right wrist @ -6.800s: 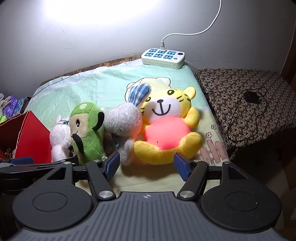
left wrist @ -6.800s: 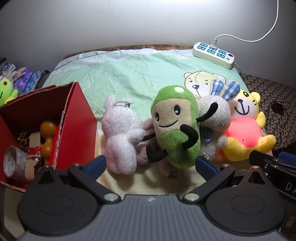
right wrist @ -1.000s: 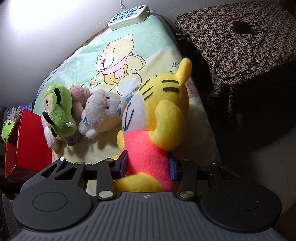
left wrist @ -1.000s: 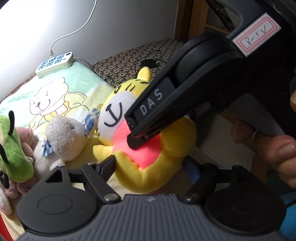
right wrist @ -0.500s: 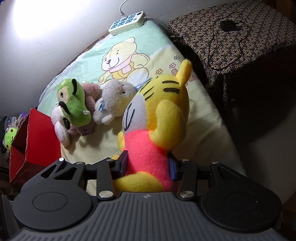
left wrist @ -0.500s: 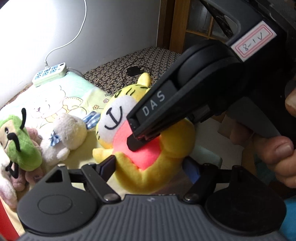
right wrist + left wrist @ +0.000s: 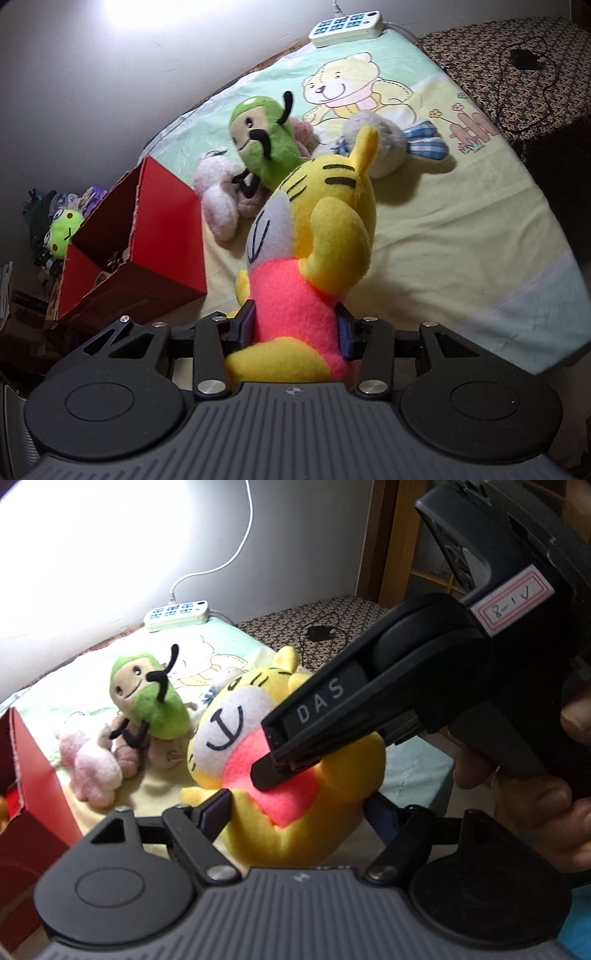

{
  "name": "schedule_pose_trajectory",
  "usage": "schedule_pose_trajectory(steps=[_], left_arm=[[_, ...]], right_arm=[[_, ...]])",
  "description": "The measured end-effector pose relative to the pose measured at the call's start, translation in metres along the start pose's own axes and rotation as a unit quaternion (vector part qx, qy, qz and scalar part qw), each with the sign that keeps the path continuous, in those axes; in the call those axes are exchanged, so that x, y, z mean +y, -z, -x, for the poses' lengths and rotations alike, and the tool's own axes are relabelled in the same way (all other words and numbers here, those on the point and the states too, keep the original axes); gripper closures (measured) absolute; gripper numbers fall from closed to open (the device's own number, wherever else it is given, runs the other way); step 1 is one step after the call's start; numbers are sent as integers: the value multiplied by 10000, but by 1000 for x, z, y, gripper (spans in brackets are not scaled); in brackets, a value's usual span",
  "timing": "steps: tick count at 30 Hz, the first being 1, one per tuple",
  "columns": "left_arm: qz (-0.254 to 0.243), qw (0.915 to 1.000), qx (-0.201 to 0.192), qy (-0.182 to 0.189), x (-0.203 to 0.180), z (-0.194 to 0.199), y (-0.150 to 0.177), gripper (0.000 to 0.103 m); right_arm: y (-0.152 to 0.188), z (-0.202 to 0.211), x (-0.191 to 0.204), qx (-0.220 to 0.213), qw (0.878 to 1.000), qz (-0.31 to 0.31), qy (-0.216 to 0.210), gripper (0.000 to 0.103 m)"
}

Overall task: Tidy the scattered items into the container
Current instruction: 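Lift the tiger plush with the right tool and carry it toward the red box, then lower the tiger plush into the red box with the right tool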

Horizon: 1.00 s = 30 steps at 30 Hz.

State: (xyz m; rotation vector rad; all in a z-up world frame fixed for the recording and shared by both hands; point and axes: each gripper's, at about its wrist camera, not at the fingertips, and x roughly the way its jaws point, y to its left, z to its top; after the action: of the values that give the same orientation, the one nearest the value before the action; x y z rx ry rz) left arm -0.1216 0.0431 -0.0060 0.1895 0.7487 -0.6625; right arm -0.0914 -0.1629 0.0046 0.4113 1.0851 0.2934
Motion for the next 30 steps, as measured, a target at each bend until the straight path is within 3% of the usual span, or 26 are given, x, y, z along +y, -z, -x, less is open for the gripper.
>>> schedule_pose_trajectory(steps=[12, 15, 21, 24, 27, 30], left_arm=[[407, 9940, -669, -763, 56, 65, 9, 26], [424, 9905, -864, -981, 29, 63, -7, 26], [490, 9826, -1124, -1394, 50, 69, -22, 26], [546, 9770, -1264, -1631, 40, 81, -20, 26], [627, 9726, -1303, -1823, 54, 82, -19, 26], [669, 9685, -1314, -2007, 91, 67, -34, 26]], right_arm=[[-9, 3, 75, -241, 9949, 776, -592, 57], [-17, 7, 87, -389, 9917, 963, -755, 57], [-38, 3, 112, -570, 9843, 1291, -1057, 57], [-48, -1, 126, -683, 9784, 1545, -1192, 57], [-56, -11, 139, -724, 9744, 1676, -1310, 57], [-61, -23, 153, -727, 9707, 1790, -1430, 57]])
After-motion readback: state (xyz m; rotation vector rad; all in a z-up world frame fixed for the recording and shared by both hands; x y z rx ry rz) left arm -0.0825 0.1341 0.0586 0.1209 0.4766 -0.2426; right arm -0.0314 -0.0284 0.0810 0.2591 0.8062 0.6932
